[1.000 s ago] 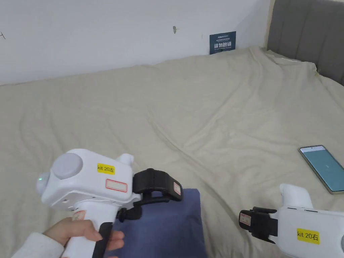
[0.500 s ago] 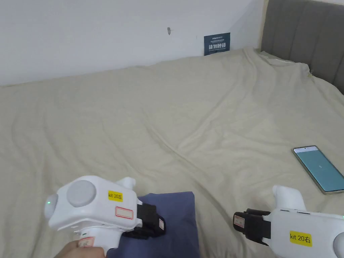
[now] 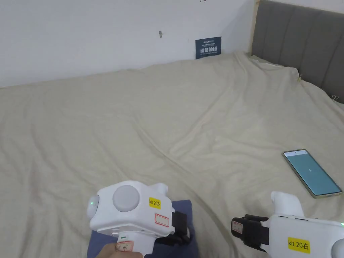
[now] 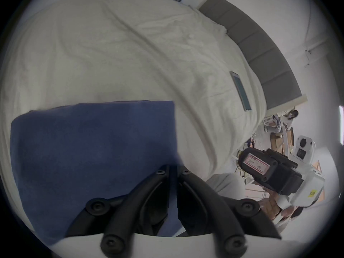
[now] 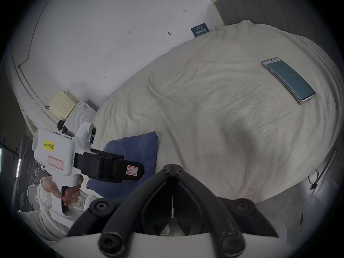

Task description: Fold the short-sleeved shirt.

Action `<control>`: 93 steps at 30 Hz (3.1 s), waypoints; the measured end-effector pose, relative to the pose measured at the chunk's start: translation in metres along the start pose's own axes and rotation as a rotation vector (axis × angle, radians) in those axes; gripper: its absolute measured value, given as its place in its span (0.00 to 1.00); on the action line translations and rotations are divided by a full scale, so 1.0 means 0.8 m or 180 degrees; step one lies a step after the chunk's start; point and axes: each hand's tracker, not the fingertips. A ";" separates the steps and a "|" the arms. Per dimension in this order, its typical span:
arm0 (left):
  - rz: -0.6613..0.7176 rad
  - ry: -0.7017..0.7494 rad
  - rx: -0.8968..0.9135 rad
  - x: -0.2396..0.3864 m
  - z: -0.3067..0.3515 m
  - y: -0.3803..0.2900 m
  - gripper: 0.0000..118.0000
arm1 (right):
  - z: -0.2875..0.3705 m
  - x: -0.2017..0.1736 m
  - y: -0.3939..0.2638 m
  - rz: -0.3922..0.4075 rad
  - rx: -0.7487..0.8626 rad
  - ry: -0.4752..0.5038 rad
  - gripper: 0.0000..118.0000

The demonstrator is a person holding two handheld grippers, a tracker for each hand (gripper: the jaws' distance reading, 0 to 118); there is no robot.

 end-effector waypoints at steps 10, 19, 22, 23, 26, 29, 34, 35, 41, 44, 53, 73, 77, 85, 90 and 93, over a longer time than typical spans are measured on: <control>0.0202 -0.0877 0.0480 -0.061 0.138 -0.059 0.07 | -0.020 -0.064 0.001 0.0372 -0.0116 0.0090 0.00; 0.1159 -0.0576 0.1104 -0.207 0.239 -0.146 0.07 | -0.105 -0.182 -0.022 0.1134 -0.0430 0.0002 0.00; 0.1438 -0.0755 0.1088 -0.237 0.234 -0.157 0.22 | -0.129 -0.198 -0.039 0.1357 -0.0456 -0.0136 0.00; 0.1507 -0.0770 0.1084 -0.242 0.229 -0.158 0.45 | -0.138 -0.201 -0.047 0.1516 -0.0480 -0.0274 0.00; 0.1644 -0.0916 0.0883 -0.251 0.200 -0.156 1.00 | -0.153 -0.194 -0.064 0.1549 -0.0538 -0.0314 0.00; 0.1764 -0.1216 0.0875 -0.253 0.179 -0.125 1.00 | -0.147 -0.188 -0.055 0.1444 -0.0500 -0.0253 0.00; 0.1639 -0.1268 0.0538 -0.263 0.127 -0.083 1.00 | -0.146 -0.182 -0.051 0.1417 -0.0566 -0.0189 0.00; 0.1591 -0.1288 0.0494 -0.260 0.117 -0.075 1.00 | -0.146 -0.181 -0.052 0.1401 -0.0557 -0.0185 0.00; 0.0967 -0.1064 0.0137 -0.202 0.087 -0.057 0.98 | -0.146 -0.178 -0.050 0.1385 -0.0571 -0.0148 0.00; 0.0884 -0.0896 0.0194 -0.203 0.097 -0.052 0.27 | -0.143 -0.173 -0.045 0.1349 -0.0592 -0.0100 0.00; 0.0954 -0.0947 0.0252 -0.234 0.110 -0.060 0.27 | -0.113 -0.168 -0.032 0.1201 -0.0538 -0.0128 0.00; 0.1468 0.1114 0.0886 -0.529 0.421 -0.155 0.27 | -0.193 -0.299 -0.003 0.1433 -0.0381 -0.0063 0.00; 0.1638 0.1767 0.0894 -0.592 0.490 -0.155 0.27 | -0.213 -0.310 -0.006 0.1471 -0.0490 -0.0096 0.00; 0.1911 0.3184 0.0967 -0.689 0.553 -0.173 0.30 | -0.246 -0.333 -0.008 0.1516 -0.0621 -0.0151 0.00; 0.2000 0.3516 0.1270 -0.701 0.553 -0.181 0.96 | -0.251 -0.343 -0.007 0.1584 -0.0628 -0.0170 0.00; 0.1975 0.3626 0.1376 -0.686 0.570 -0.182 0.96 | -0.252 -0.343 -0.006 0.1581 -0.0654 -0.0159 0.00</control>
